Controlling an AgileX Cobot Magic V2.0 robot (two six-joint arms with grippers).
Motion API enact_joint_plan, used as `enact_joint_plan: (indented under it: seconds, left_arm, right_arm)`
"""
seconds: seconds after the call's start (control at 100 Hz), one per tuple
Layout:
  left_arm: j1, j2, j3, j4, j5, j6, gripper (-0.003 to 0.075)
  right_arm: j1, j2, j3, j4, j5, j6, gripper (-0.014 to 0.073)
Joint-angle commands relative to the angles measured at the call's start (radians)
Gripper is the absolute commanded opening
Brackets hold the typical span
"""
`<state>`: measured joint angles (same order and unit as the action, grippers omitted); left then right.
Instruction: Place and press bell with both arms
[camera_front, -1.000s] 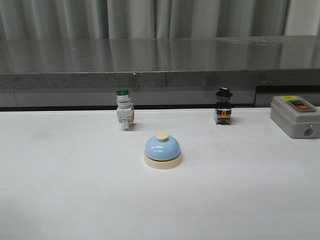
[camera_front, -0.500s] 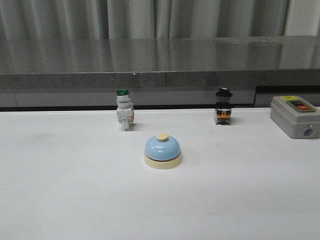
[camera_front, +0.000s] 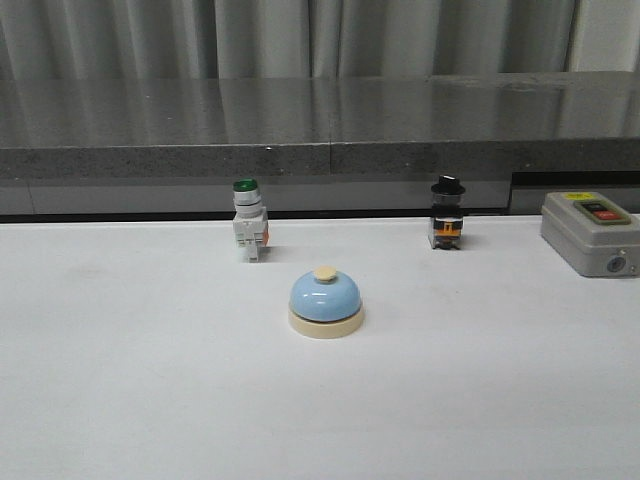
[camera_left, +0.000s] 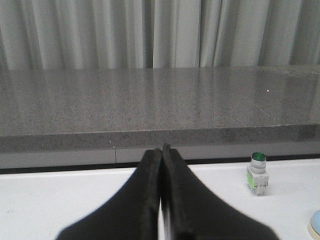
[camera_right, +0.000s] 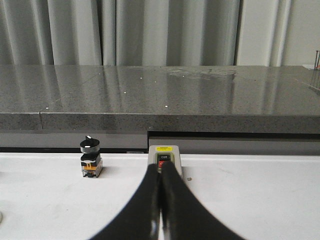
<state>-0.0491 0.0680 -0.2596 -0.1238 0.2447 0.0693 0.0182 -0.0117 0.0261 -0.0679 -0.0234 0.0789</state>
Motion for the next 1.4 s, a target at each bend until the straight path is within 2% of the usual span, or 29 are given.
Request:
enact_joint_plan:
  seconds: [0.0, 0.12, 0.32, 0.52, 0.57, 0.64, 1.39]
  left_arm:
    - [0.006, -0.033, 0.018, -0.003, -0.138, 0.002, -0.0020]
    - [0.006, -0.105, 0.093, -0.003, -0.204, 0.002, -0.0020]
    - [0.006, -0.098, 0.199, -0.003, -0.348, 0.002, -0.0020]
    - [0.008, -0.102, 0.307, -0.001, -0.334, 0.002, -0.0020]
    - [0.010, -0.102, 0.302, 0.009, -0.245, 0.002, -0.0020]
    - [0.017, -0.102, 0.304, 0.008, -0.224, 0.002, -0.0020]
    - [0.014, -0.102, 0.304, 0.008, -0.228, 0.002, -0.0020]
  right_arm:
    - [-0.005, -0.013, -0.014, 0.004, -0.086, 0.003, -0.0069]
    - [-0.005, -0.013, -0.014, 0.004, -0.086, 0.003, -0.0069]
    - [-0.005, -0.013, -0.014, 0.004, -0.086, 0.003, -0.0069]
    - [-0.005, -0.013, -0.014, 0.004, -0.086, 0.003, -0.0069]
    - [-0.005, -0.013, -0.014, 0.004, -0.086, 0.003, -0.0069]
    - [-0.005, -0.013, -0.014, 0.004, -0.086, 0.003, -0.0069]
    - [-0.005, -0.013, -0.014, 0.004, -0.086, 0.003, -0.0069]
